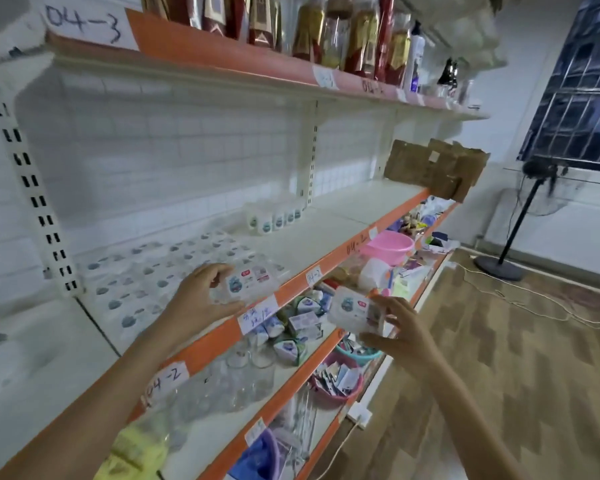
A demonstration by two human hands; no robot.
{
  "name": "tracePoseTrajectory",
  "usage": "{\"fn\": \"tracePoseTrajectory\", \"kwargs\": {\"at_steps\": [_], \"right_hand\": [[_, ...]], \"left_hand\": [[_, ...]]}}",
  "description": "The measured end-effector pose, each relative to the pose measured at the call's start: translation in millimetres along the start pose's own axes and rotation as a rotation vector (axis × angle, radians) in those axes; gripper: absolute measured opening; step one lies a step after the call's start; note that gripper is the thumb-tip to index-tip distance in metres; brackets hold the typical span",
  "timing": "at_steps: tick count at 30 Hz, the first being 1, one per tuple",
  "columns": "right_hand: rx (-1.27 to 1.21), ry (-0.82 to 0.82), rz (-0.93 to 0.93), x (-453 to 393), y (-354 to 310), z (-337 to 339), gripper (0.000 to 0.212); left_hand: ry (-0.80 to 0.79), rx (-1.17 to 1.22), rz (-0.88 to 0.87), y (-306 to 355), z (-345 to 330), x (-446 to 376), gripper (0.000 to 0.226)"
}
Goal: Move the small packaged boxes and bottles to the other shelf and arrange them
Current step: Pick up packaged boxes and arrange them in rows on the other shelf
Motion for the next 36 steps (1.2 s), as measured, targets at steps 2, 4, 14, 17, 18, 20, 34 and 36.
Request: {"fn": "tracePoseTrajectory", "kwargs": {"at_steps": [2,4,14,17,18,20,34,36], "right_hand": [[-0.009,-0.022,0.036,-34.5,0.4,-0.1,0.065],[0.015,-0.047,0.076,-70.0,0.3,-0.7,0.067],[-0.008,-0.313,0.329,-276.4,-15.3,-33.6,0.064],[0.029,-0.418,0.380,-326.0,-15.3,-51.1,0.065],[0.039,-0.454,0.406,-339.8,-16.3,-56.8,0.066],[0.053,-0.528,0.453,-364.4,-18.4,-69.3,0.067],[0.210,-0.781,0.514,-456.0,-49.5,-161.9,0.073],[0.227,-0.795,0.491,-457.5,-51.4,-172.4,0.073]], "left_hand": [[-0.010,-0.062,0.024,-8.7,6.3,-21.1,0.065],[-0.022,-0.135,0.051,-19.4,12.5,-39.9,0.067],[0.117,-0.205,0.337,-80.2,43.4,-114.0,0.064],[0.119,-0.233,0.458,-95.0,43.4,-126.0,0.067],[0.121,-0.236,0.495,-99.6,43.1,-129.8,0.068],[0.120,-0.243,0.560,-106.4,42.6,-137.4,0.069],[0.011,-0.535,0.759,-152.3,47.1,-171.2,0.071],[-0.013,-0.570,0.758,-157.2,46.0,-167.7,0.069]]}}
Point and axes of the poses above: each hand's wrist, its own x-axis away from the middle knuckle, its own z-axis out of the back of the hand, y = z × x, the point moved 2 cm from there along -x, towards the middle knuckle, and after that the axes turned 9 degrees about -y, right-handed, at the moved point
